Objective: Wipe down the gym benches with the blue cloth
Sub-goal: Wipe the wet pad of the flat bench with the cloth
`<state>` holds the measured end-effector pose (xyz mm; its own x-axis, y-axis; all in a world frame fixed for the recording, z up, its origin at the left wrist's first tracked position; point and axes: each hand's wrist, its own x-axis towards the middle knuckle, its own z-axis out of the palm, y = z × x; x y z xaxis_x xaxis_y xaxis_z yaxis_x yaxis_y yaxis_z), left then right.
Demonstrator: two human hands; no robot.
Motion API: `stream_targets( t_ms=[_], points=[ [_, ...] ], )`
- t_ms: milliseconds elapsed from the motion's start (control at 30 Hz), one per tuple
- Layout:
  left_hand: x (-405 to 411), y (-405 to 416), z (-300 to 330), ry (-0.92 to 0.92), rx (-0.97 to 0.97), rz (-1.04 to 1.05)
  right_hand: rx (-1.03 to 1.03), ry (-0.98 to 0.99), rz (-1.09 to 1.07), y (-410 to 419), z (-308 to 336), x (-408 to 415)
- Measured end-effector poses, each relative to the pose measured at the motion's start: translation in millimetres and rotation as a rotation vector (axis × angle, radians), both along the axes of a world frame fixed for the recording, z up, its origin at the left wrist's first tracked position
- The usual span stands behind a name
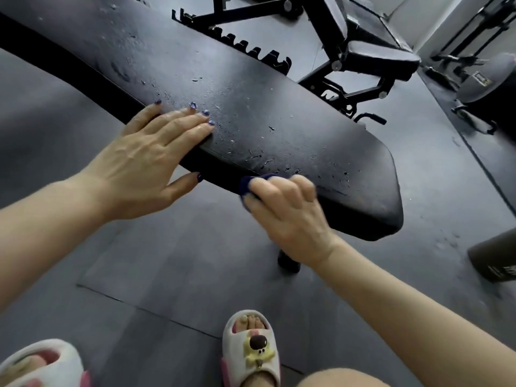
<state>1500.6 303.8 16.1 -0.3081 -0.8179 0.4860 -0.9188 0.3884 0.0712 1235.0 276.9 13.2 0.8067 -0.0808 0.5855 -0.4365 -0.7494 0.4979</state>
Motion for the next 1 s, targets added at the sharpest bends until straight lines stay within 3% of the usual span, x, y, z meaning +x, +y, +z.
stream_targets(
  t_ms=[133, 433, 733, 1000],
  points=[
    [-1, 2, 2, 0.015, 0.002, -0.006, -0.022, 0.013, -0.027, 2, 0, 32],
    [3, 6, 13, -0.036, 0.100, -0.025, 0.494, -0.220, -0.169, 16, 34, -89],
    [8, 5, 12, -0.046, 0.107, -0.037, 0.595, -0.163, -0.027, -12, 49, 35],
    [10, 4, 12, -0.055, 0.113, -0.046, 0.676, -0.188, -0.047, -3, 48, -31]
  ],
)
